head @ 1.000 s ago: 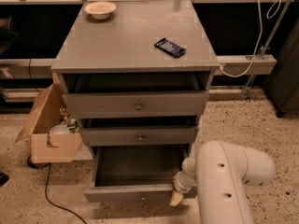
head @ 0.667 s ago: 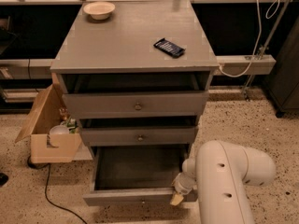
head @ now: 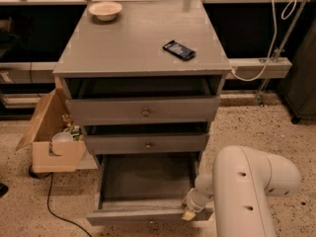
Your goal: Open bottom drawer
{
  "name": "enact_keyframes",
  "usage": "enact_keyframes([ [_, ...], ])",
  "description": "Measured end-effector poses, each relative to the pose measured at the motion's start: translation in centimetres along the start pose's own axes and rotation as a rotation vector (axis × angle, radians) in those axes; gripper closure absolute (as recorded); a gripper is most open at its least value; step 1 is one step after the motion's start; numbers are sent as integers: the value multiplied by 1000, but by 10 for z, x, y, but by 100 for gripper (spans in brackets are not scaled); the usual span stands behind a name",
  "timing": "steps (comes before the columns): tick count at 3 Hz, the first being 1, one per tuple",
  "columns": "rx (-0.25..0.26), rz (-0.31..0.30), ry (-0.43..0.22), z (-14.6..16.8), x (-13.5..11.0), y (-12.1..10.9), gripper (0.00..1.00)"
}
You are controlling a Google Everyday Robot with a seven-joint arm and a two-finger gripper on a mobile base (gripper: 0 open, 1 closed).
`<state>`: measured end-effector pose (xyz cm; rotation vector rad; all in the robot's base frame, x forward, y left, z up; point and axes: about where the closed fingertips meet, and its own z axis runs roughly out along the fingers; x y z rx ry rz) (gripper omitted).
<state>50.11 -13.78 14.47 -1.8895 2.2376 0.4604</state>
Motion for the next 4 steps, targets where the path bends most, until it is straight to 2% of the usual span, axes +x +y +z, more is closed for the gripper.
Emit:
enact_keyframes([
  [1, 0, 0, 0, 0, 0, 0, 0],
  [2, 2, -1, -3, -2, 0, 1, 0],
  [3, 29, -8, -44, -21, 6, 7, 0],
  [4, 100, 8, -80, -73, 17, 14, 0],
])
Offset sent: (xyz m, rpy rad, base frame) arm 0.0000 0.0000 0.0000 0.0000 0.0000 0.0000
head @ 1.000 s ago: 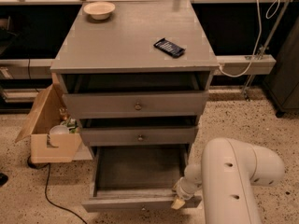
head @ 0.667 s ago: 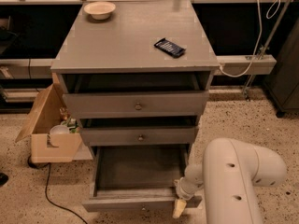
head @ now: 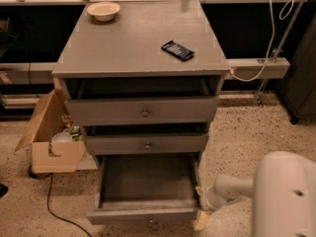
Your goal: Open bottom drawer
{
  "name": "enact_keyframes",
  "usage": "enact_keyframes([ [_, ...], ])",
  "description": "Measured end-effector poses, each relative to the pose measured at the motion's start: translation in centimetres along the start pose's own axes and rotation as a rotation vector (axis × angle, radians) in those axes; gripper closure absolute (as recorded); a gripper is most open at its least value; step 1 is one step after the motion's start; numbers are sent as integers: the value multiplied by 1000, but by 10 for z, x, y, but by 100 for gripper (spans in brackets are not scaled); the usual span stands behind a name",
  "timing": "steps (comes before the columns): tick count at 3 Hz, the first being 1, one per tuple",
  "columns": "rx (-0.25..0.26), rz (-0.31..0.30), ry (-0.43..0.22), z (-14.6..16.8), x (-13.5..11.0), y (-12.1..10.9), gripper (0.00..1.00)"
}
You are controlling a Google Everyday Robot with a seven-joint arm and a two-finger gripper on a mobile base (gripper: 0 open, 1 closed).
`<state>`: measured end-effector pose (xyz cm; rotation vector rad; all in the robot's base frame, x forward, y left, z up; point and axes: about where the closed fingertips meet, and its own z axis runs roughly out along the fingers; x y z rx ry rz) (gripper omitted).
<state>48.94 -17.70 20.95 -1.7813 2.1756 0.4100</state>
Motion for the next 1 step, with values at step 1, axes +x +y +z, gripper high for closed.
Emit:
enact_keyframes([
  [1, 79, 36, -2, -71, 6, -8, 0],
])
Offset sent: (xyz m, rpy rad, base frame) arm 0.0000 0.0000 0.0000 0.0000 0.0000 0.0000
